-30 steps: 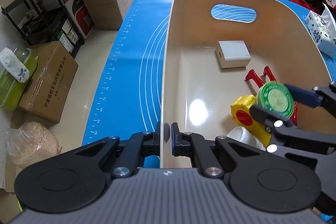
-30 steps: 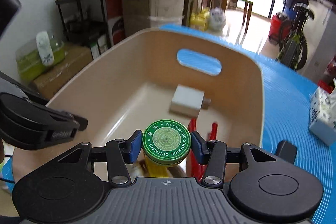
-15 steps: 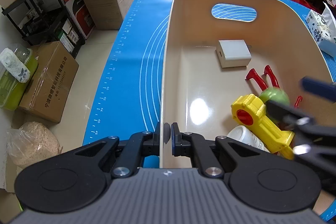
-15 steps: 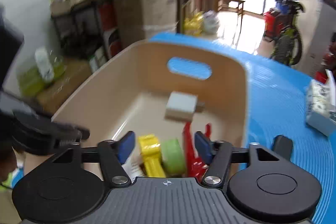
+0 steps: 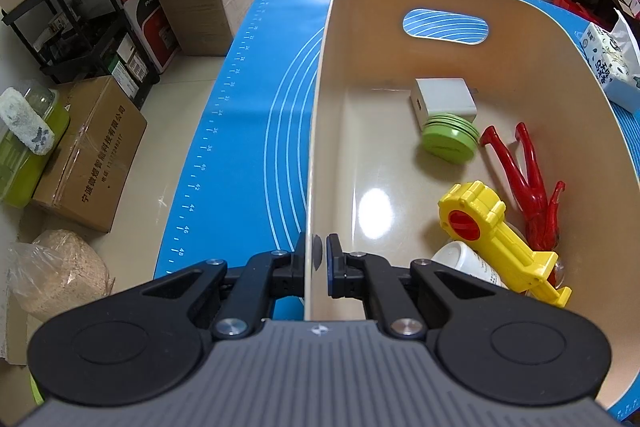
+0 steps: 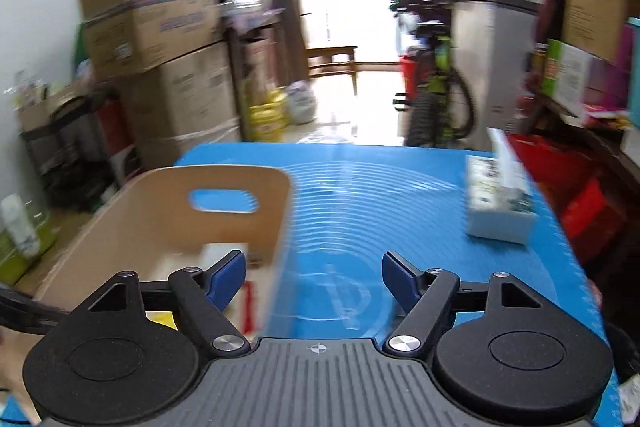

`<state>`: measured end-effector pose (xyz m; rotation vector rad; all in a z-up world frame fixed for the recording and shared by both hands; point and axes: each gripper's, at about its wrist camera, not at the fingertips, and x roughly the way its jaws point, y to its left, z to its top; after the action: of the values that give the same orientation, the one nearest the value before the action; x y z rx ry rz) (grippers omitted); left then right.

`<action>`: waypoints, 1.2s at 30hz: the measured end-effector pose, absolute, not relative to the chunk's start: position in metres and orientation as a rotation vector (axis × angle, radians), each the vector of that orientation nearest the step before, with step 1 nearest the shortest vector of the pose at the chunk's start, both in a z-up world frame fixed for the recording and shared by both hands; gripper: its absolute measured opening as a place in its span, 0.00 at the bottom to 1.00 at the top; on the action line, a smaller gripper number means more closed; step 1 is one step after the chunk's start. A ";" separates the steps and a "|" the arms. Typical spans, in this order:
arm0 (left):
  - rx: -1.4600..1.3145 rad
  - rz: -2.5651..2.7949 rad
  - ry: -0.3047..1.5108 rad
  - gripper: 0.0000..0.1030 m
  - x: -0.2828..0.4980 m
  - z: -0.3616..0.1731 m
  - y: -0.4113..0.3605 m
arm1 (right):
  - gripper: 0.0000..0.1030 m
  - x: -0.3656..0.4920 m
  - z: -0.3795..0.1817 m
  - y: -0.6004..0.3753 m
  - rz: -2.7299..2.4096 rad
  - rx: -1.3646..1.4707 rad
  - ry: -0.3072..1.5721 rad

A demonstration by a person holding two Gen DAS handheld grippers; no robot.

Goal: Organize rigid objects
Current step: 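Open the right tool to drop the green tin into the bin, then withdraw the right tool from the bin over the mat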

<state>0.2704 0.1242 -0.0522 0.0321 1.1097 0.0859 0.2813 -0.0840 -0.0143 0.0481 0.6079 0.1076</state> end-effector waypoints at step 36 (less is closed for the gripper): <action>0.051 0.091 1.108 0.08 0.270 -0.054 0.123 | 0.77 0.314 -0.146 -0.129 -0.168 0.092 0.644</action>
<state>0.2702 0.1230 -0.0536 0.0512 1.1085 0.0911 0.3136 -0.1291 -0.1463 0.0924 0.6444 -0.1678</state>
